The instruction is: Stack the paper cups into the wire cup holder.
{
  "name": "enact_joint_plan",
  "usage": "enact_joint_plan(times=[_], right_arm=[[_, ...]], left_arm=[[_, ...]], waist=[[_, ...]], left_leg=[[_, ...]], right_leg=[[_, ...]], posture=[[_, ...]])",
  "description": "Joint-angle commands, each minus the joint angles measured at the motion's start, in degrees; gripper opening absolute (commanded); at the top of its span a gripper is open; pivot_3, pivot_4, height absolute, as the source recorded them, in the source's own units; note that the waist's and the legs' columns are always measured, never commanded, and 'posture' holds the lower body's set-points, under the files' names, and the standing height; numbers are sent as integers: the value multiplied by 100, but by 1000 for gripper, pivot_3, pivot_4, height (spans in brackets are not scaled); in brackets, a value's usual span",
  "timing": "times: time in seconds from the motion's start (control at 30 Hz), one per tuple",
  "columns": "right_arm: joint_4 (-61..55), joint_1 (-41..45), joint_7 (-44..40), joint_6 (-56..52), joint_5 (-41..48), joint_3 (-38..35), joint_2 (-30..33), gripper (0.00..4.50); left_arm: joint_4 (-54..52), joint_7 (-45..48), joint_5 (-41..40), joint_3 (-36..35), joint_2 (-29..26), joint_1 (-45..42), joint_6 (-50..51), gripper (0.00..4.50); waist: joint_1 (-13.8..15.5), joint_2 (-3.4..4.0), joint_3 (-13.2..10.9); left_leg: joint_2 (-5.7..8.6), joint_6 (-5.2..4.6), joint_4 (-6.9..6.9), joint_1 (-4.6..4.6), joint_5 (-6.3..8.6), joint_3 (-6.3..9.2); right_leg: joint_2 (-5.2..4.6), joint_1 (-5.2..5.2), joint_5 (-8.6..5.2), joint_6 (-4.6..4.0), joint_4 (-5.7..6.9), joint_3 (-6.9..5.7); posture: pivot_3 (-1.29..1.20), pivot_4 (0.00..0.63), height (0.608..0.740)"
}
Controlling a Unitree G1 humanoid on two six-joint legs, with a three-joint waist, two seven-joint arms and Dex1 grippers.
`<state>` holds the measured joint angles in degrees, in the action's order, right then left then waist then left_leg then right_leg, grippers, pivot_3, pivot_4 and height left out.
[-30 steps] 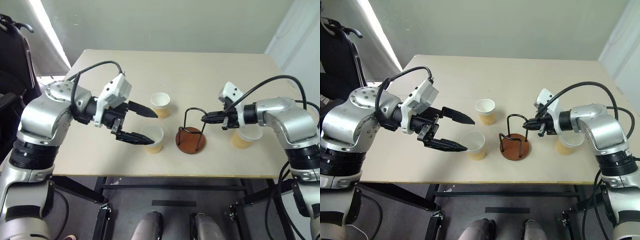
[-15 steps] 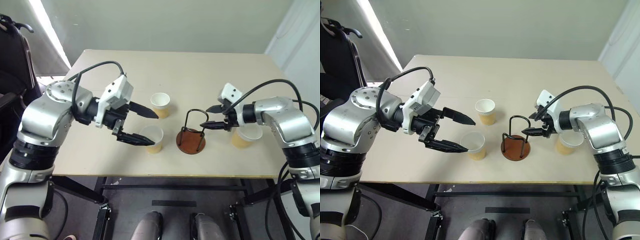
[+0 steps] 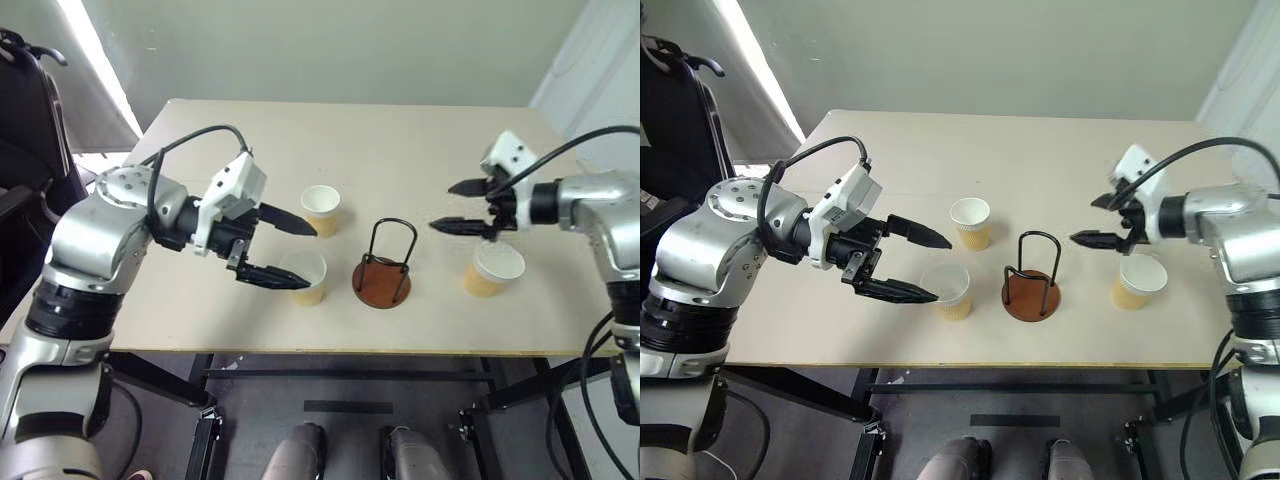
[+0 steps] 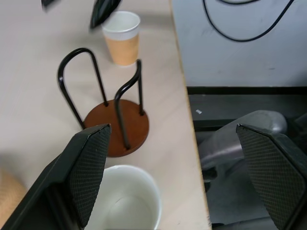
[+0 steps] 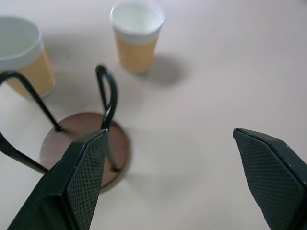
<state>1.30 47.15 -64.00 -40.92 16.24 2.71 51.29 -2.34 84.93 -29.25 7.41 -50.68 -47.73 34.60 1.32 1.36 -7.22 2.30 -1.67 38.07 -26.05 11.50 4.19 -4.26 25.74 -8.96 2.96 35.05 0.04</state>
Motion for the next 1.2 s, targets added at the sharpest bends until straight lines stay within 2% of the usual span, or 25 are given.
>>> enact_joint_plan(times=[0.03, 0.17, 0.43, 0.63, 0.73, 1.2], right_arm=[[-506, -299, -186, 28, 357, -589, 362, 4213], [-888, -754, -499, -91, 592, -804, 865, 4213], [-938, -1463, -857, 603, 320, -619, 1527, 4213], [-770, -1794, -916, 1206, -113, -319, 1637, 4213], [-691, -1834, -936, 1381, -255, -200, 1631, 4213], [-281, -1987, -1103, 2019, -911, 114, 1709, 4213]], left_arm=[[507, 64, 279, -229, -170, -260, -454, 4500], [1026, 83, 509, -318, -191, -405, -996, 4500], [1263, 155, 546, -374, -79, -448, -1193, 4500], [1272, 168, 526, -440, -13, -442, -1262, 4500], [1248, 165, 525, -452, -7, -434, -1250, 4500], [1159, 159, 482, -453, 5, -449, -1173, 4500]], waist=[[1, 0, 0], [-9, 0, 0], [-18, -1, 0], [-20, -1, 0], [-20, -1, 0], [-19, -2, 0]], left_leg=[[0, 0, 0, 0, 0, 0], [1, 1, 1, -2, 1, -1], [1, 5, 2, -2, 7, -1], [1, -7, 6, -3, 8, -1], [1, -10, 6, -3, 7, -1], [1, -13, 7, -2, 7, -1]], right_leg=[[0, -1, 0, 0, -1, 0], [0, 0, 0, 1, -2, 1], [0, -2, -2, 5, -3, 2], [0, -3, -1, 18, -3, 2], [0, -3, 18, 53, -3, 3], [0, -4, 19, 54, -3, 3]], posture=[[0, 150, 740], [0, 150, 740], [0, 150, 740], [0, 150, 740], [0, 150, 740], [0, 150, 740]])
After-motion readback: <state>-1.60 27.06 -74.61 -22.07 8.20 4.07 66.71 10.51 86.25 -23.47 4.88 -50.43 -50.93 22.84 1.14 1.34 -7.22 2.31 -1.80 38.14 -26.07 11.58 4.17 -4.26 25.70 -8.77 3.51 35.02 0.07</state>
